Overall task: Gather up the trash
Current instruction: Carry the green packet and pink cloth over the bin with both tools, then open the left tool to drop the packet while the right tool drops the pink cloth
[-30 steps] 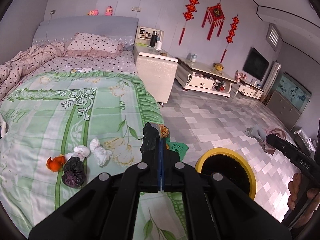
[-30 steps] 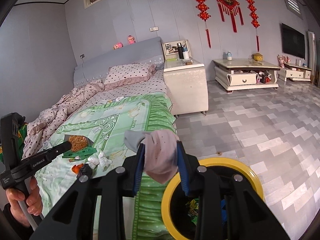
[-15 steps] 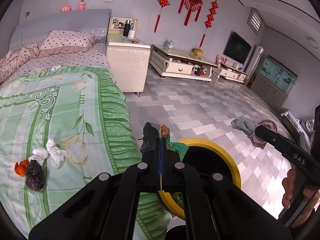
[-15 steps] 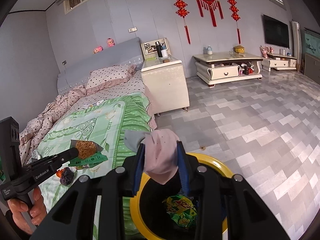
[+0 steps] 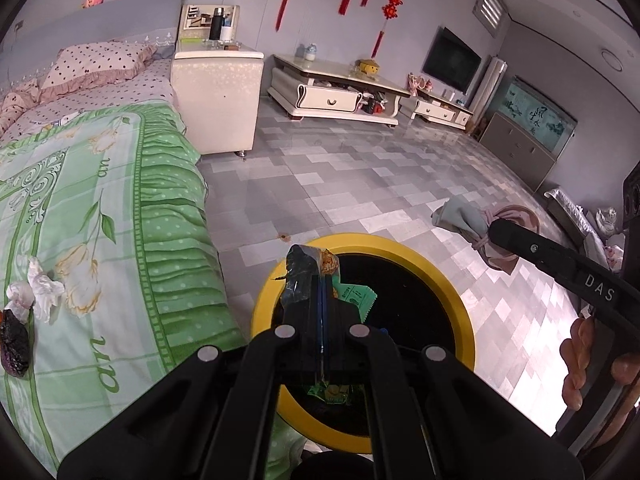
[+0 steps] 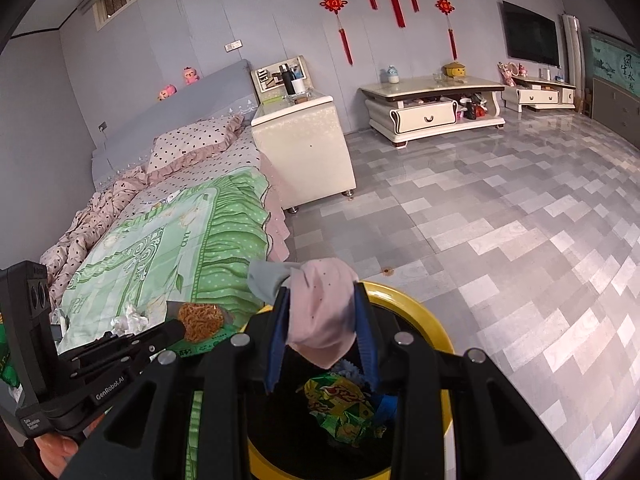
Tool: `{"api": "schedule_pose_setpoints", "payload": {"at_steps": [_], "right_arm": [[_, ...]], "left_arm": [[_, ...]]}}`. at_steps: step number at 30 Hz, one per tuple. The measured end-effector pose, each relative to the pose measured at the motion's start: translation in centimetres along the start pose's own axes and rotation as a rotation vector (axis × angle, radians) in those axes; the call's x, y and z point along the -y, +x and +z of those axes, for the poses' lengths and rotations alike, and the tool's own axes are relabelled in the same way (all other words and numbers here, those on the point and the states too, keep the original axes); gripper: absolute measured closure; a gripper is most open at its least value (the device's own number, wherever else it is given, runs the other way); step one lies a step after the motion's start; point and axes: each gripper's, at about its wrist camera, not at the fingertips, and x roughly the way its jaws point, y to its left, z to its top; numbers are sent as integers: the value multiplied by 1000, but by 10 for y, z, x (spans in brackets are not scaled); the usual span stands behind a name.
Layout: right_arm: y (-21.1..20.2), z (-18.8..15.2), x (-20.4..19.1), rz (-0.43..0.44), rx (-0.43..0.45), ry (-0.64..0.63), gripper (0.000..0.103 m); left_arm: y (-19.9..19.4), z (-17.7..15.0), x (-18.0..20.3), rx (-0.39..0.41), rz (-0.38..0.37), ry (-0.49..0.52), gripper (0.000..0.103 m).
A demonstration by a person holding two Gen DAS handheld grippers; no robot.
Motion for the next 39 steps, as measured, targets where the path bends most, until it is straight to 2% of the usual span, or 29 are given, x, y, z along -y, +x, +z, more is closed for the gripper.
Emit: {"api": "schedule_pose_setpoints", "payload": {"at_steps": [7, 15, 19, 21, 22, 23, 32, 36, 39], "right_arm": [[15, -6, 15, -11, -46, 29, 73], [11, -5, 17, -17, -34, 34, 71], [9, -3, 19, -27, -30, 47, 60], [7, -3, 19, -32, -28, 50, 60], [5, -3, 19, -34, -26, 51, 60], [4, -3, 18, -36, -24, 50, 60], [-11, -1, 9, -43, 8, 45, 59], [-13, 1, -2, -19, 8, 33, 58], [-15, 2, -17, 7, 20, 10, 52]], "left_arm": [[20, -13, 7, -42, -13, 8, 103], [22, -14, 2, -53, -19, -8, 103], [20, -15, 0, -58, -17, -12, 101], [19, -16, 0, -58, -22, -19, 89], [16, -17, 0, -48, -15, -20, 70], [13, -17, 1, -31, -9, -19, 56], [-7, -15, -10, 6, 7, -26, 46], [-23, -14, -27, 29, 44, -30, 43], [-38, -13, -43, 50, 78, -31, 39]]}}
